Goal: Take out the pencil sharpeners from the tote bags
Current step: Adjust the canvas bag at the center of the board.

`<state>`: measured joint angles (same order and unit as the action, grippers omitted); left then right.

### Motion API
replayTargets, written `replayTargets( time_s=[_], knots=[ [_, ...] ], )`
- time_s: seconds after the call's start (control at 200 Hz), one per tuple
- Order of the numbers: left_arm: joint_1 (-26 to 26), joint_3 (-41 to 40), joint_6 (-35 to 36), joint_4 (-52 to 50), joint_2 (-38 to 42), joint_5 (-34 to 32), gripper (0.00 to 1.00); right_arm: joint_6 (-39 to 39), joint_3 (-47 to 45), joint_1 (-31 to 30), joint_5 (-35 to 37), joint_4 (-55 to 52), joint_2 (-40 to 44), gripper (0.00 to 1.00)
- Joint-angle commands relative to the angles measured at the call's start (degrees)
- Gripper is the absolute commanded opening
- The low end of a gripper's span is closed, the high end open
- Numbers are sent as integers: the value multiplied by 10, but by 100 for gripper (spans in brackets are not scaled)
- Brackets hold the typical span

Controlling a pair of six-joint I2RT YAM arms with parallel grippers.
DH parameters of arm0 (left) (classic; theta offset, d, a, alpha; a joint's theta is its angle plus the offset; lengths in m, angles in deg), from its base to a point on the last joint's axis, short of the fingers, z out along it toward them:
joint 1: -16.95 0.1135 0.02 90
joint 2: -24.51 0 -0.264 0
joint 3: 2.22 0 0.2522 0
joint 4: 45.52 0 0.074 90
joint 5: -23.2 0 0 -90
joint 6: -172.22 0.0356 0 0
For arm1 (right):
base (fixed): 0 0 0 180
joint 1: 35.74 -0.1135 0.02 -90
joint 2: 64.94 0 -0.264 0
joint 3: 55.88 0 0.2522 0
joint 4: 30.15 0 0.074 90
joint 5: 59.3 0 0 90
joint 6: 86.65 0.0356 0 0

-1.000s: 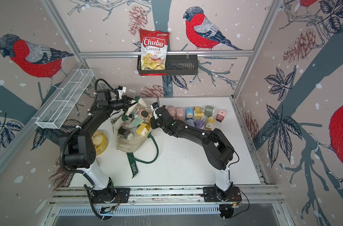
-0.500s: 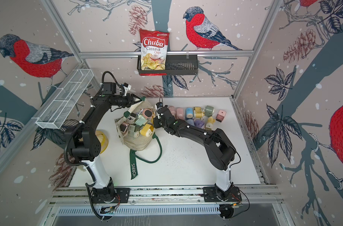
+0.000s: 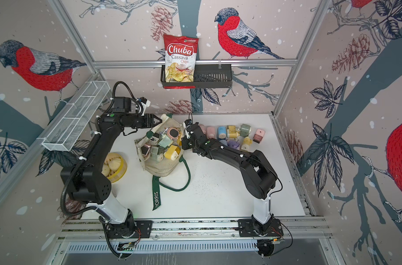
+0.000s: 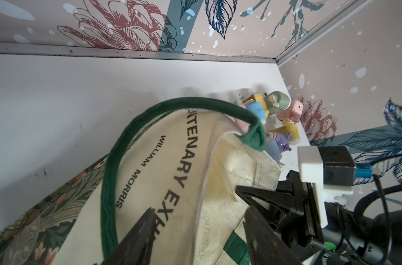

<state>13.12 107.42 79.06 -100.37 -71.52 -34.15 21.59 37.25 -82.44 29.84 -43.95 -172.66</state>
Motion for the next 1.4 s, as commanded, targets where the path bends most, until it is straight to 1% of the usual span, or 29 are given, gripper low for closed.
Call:
replayTargets(
  time_s=[0.0, 0.035, 0.11, 0.29, 0.395, 0.455, 0.525, 0.6, 0.66, 0.72, 0.765, 0.826, 0.866, 0.886, 0.961, 1.006, 1.056, 1.091, 1.151, 1.246, 1.351, 1.396],
  knots=[
    [-26, 8, 46, -18, -10, -102, 58, -11, 2, 2, -8, -29, 4, 1],
    [-36, 15, 51, -25, -19, -134, 53, -12, 2, 2, -9, -30, 5, 1],
    [-47, 21, 54, -38, -36, -173, 48, -14, -2, 3, -9, -31, 8, 1],
    [-53, 1, 53, -32, -25, -243, 44, -15, -15, 6, -8, -30, 16, 1],
    [-52, -20, 54, -24, -6, -272, 37, -15, -18, 9, -9, -30, 20, 1],
    [-53, -32, 55, -16, 3, -276, 29, -15, -21, 10, -9, -29, 24, 2],
    [-55, -34, 53, -10, 8, -293, 15, -15, -26, 11, -9, -27, 28, 1],
    [-55, -31, 48, 2, 14, -330, 0, -14, -33, 12, -9, -24, 31, 1],
    [-55, -34, 45, 16, 25, -369, 0, -12, -39, 13, -9, -22, 32, 1],
    [-55, -38, 45, 34, 37, -390, 0, -11, -44, 13, -9, -22, 34, 1],
    [-55, -39, 42, 45, 43, -386, 0, -12, -47, 13, -8, -22, 35, 1],
    [-55, -42, 38, 63, 49, -359, 0, -10, -53, 14, -4, -19, 38, 2],
    [-55, -48, 37, 75, 52, -339, 0, -9, -56, 15, -2, -17, 42, 5],
    [-55, -52, 36, 81, 53, -331, 0, -7, -58, 16, -2, -16, 44, 10],
    [-55, -73, 34, 104, 60, -304, 0, -6, -61, 18, -2, -19, 58, 37],
    [-55, -89, 33, 118, 66, -289, 0, -7, -65, 18, 1, -19, 70, 50],
    [-55, -106, 31, 132, 70, -277, 0, -9, -70, 19, 5, -20, 85, 60],
    [-55, -117, 30, 139, 73, -272, 0, -12, -73, 17, 5, -21, 97, 65],
    [-55, -133, 29, 151, 76, -270, 0, -15, -76, 13, 12, -29, 119, 69],
    [-54, -138, 25, 153, 76, -265, 0, -25, -79, -7, 21, -42, 158, 70],
    [-39, -153, 7, 172, 86, -210, 0, -31, -100, -44, 13, -15, 194, 70],
    [-36, -157, 6, 175, 90, -211, 0, -21, -108, -60, 8, 4, 197, 70]
  ],
)
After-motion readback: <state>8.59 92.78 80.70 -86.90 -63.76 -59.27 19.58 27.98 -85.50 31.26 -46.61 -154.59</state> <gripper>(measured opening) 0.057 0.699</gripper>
